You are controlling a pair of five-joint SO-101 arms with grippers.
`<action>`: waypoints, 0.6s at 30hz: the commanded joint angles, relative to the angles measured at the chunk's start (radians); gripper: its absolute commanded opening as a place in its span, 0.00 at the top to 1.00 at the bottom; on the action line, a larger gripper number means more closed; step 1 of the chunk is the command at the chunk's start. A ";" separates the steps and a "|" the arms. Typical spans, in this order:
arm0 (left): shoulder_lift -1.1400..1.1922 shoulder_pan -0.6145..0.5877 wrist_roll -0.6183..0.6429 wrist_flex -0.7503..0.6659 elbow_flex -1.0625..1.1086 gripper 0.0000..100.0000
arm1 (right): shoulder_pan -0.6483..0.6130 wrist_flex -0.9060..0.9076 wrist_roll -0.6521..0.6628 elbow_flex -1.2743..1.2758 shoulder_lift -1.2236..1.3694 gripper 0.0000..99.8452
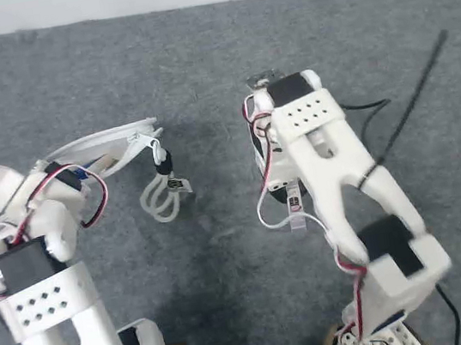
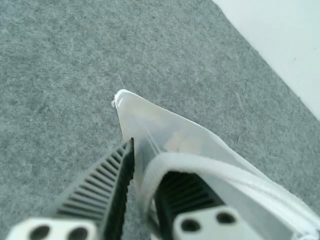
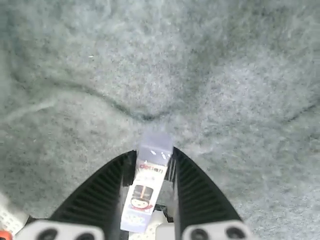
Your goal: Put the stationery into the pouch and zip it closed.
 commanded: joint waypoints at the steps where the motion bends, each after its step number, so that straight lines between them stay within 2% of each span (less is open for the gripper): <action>1: -0.046 0.000 0.014 -0.038 -0.031 0.99 | 0.001 0.005 0.014 0.058 -0.229 0.99; 8: -0.046 0.000 0.014 -0.038 -0.031 0.99 | 0.001 -0.099 0.014 0.201 -0.435 0.99; 18: -0.046 0.002 0.014 -0.038 -0.031 0.99 | -0.033 -0.159 0.012 0.298 -0.588 0.99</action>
